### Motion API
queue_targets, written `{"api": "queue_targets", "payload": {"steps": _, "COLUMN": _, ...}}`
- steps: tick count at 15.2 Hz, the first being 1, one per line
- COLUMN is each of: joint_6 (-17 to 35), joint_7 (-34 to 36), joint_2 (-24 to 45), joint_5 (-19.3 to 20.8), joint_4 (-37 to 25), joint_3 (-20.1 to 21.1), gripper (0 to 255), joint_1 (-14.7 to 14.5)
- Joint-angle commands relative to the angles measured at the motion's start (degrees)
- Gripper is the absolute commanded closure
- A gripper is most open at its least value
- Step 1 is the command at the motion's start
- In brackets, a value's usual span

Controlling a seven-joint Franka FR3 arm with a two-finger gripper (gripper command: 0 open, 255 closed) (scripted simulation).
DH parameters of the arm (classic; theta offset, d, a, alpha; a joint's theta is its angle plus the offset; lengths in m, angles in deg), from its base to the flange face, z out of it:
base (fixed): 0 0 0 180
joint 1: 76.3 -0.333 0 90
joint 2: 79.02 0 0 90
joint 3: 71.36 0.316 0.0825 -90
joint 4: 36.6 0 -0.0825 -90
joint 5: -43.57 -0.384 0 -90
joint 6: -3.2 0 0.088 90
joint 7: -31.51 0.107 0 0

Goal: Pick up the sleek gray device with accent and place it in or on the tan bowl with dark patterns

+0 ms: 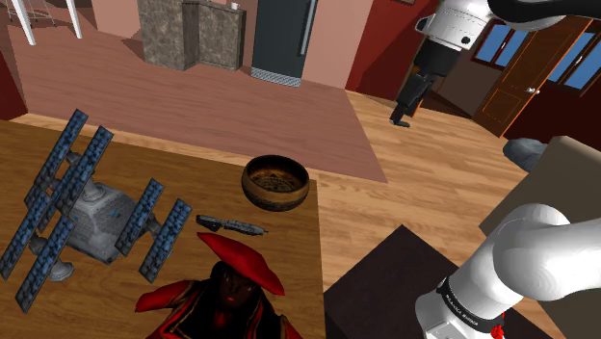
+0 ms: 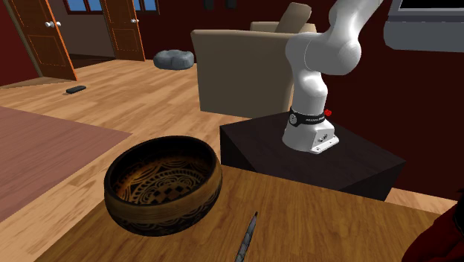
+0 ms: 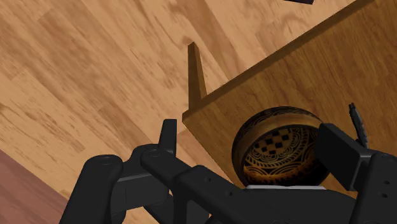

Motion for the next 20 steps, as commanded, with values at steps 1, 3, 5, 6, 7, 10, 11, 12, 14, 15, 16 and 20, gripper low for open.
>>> {"api": "queue_targets", "payload": {"steps": 1, "joint_6": 0.00, "joint_7": 0.00, "joint_2": 0.00, "joint_5": 0.00, "joint_4": 0.00, "joint_3": 0.00, "gripper": 0, "joint_1": 0.00}}
{"api": "queue_targets", "payload": {"steps": 3, "joint_6": 2.41, "joint_7": 0.21, "joint_2": 2.61, "joint_5": -0.77, "joint_4": 0.16, "joint_3": 1.37, "gripper": 0, "joint_1": -1.04}}
{"api": "queue_targets", "payload": {"steps": 5, "joint_6": 4.77, "joint_7": 0.40, "joint_2": 5.37, "joint_5": -1.45, "joint_4": 0.10, "joint_3": 2.76, "gripper": 0, "joint_1": -2.04}}
{"api": "queue_targets", "payload": {"steps": 6, "joint_6": 5.93, "joint_7": 0.50, "joint_2": 6.80, "joint_5": -1.76, "joint_4": 0.00, "joint_3": 3.45, "gripper": 0, "joint_1": -2.52}}
{"api": "queue_targets", "payload": {"steps": 7, "joint_6": 7.07, "joint_7": 0.60, "joint_2": 8.26, "joint_5": -2.05, "joint_4": -0.16, "joint_3": 4.15, "gripper": 0, "joint_1": -2.99}}
{"api": "queue_targets", "payload": {"steps": 10, "joint_6": 10.36, "joint_7": 0.92, "joint_2": 12.84, "joint_5": -2.72, "joint_4": -0.95, "joint_3": 6.24, "gripper": 0, "joint_1": -4.36}}
{"api": "queue_targets", "payload": {"steps": 11, "joint_6": 11.41, "joint_7": 1.04, "joint_2": 14.42, "joint_5": -2.88, "joint_4": -1.31, "joint_3": 6.94, "gripper": 0, "joint_1": -4.80}}
{"api": "queue_targets", "payload": {"steps": 12, "joint_6": 12.44, "joint_7": 1.17, "joint_2": 16.03, "joint_5": -3.00, "joint_4": -1.73, "joint_3": 7.64, "gripper": 0, "joint_1": -5.22}}
{"api": "queue_targets", "payload": {"steps": 14, "joint_6": 14.41, "joint_7": 1.46, "joint_2": 19.31, "joint_5": -3.14, "joint_4": -2.71, "joint_3": 9.04, "gripper": 0, "joint_1": -6.03}}
{"api": "queue_targets", "payload": {"steps": 15, "joint_6": 15.36, "joint_7": 1.62, "joint_2": 20.98, "joint_5": -3.14, "joint_4": -3.27, "joint_3": 9.74, "gripper": 0, "joint_1": -6.42}}
{"api": "queue_targets", "payload": {"steps": 16, "joint_6": 16.27, "joint_7": 1.79, "joint_2": 22.68, "joint_5": -3.11, "joint_4": -3.88, "joint_3": 10.44, "gripper": 0, "joint_1": -6.80}}
{"api": "queue_targets", "payload": {"steps": 20, "joint_6": 19.60, "joint_7": 2.68, "joint_2": 29.65, "joint_5": -2.46, "joint_4": -6.80, "joint_3": 13.18, "gripper": 0, "joint_1": -8.29}}
